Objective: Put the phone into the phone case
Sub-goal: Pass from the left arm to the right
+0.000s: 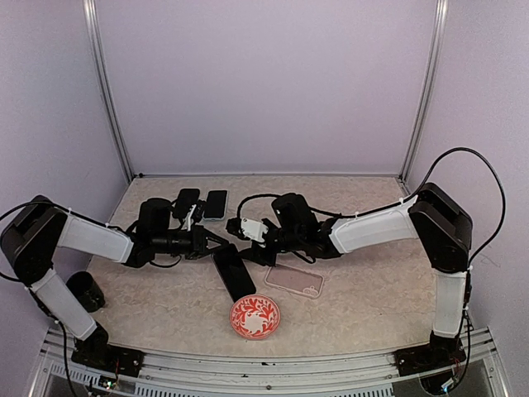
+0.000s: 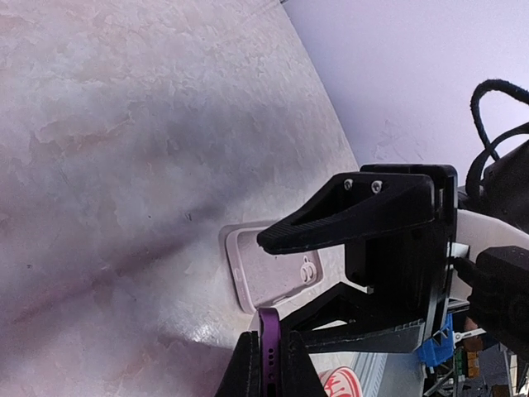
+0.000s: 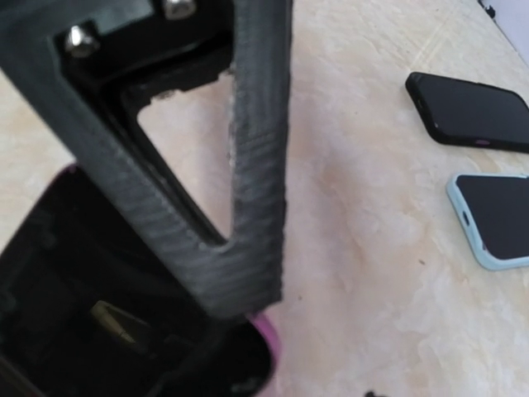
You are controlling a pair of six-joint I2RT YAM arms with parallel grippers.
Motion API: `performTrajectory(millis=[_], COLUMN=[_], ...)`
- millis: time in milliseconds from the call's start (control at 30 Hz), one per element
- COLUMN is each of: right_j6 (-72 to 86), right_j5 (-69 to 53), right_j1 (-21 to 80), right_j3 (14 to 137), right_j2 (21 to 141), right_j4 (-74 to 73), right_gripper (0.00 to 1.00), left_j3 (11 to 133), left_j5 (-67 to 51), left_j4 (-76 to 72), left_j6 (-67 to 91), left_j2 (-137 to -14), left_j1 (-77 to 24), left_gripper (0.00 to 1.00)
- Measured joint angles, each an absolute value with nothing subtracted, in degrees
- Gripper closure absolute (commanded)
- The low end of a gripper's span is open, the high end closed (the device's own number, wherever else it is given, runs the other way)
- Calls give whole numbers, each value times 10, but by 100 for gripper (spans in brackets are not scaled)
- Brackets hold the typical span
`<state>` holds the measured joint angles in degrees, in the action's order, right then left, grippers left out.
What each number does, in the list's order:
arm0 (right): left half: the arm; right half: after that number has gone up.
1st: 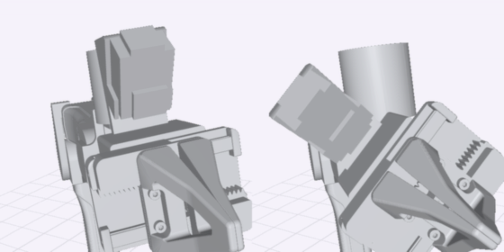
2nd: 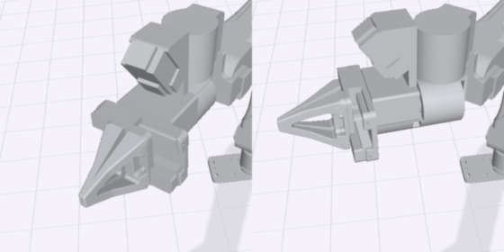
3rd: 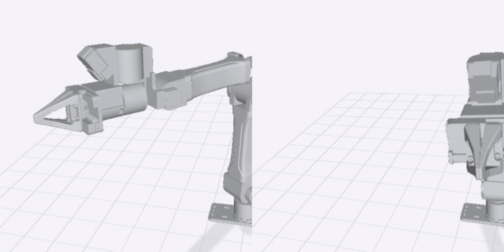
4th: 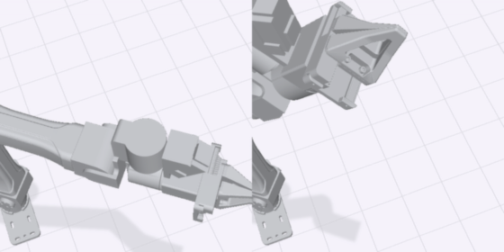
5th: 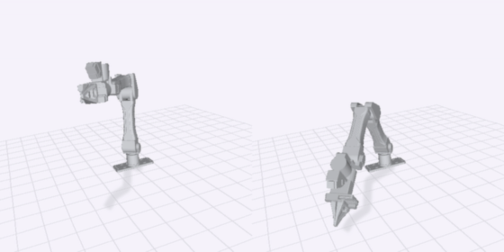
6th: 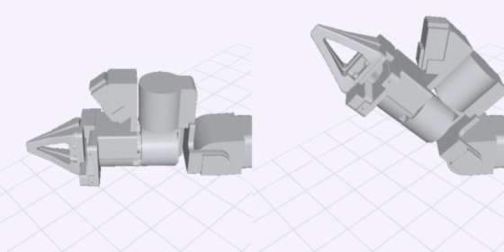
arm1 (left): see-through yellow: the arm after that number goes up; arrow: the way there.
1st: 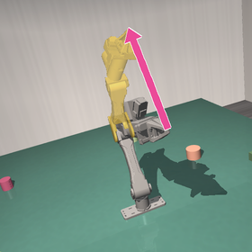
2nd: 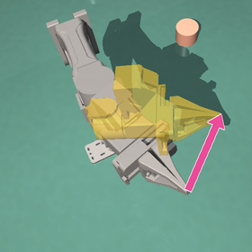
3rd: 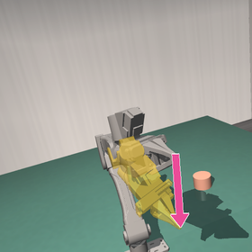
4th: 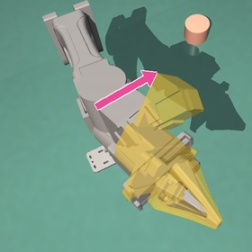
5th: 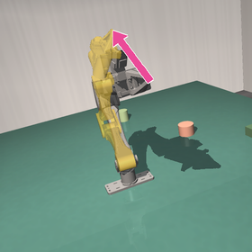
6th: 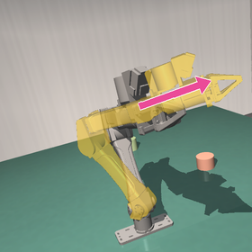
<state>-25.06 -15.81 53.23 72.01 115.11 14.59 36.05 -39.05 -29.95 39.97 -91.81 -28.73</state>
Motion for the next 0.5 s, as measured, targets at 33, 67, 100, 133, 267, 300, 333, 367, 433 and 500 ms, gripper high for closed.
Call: performTrajectory(millis=[33,67,100,133,267,300,333,367,433,500], right_j6=[-250,-250,-249,-248,-241,-239,-237,-232,-224,-214], right_j5=[-158,-158,-158,-158,-164,-167,-171,-176,-191,-209], right_j1=[532,532,532,532,532,532,532,532,529,526], right_j3=[720,721,721,723,730,733,737,742,750,757], right_j2=[1151,1151,1151,1151,1151,1151,1151,1151,1151,1151], right_j4=[144,142,140,135,117,112,105,99,88,76], right_gripper=[48,46,45,45,35,34,31,29,25,21], left_j3=[361,361,361,361,361,361,361,361,361,361], left_j5=[-389,-386,-385,-382,-366,-361,-356,-350,-335,-314], left_j4=[-299,-296,-293,-290,-277,-274,-270,-265,-256,-247], left_j6=[398,396,394,393,387,386,385,383,380,376], left_j2=[-918,-918,-918,-918,-917,-917,-915,-911,-899,-885], left_j1=[-288,-288,-289,-289,-290,-290,-290,-290,-290,-290], left_gripper=[100,100,100,100,100,100,100,100,100,100])
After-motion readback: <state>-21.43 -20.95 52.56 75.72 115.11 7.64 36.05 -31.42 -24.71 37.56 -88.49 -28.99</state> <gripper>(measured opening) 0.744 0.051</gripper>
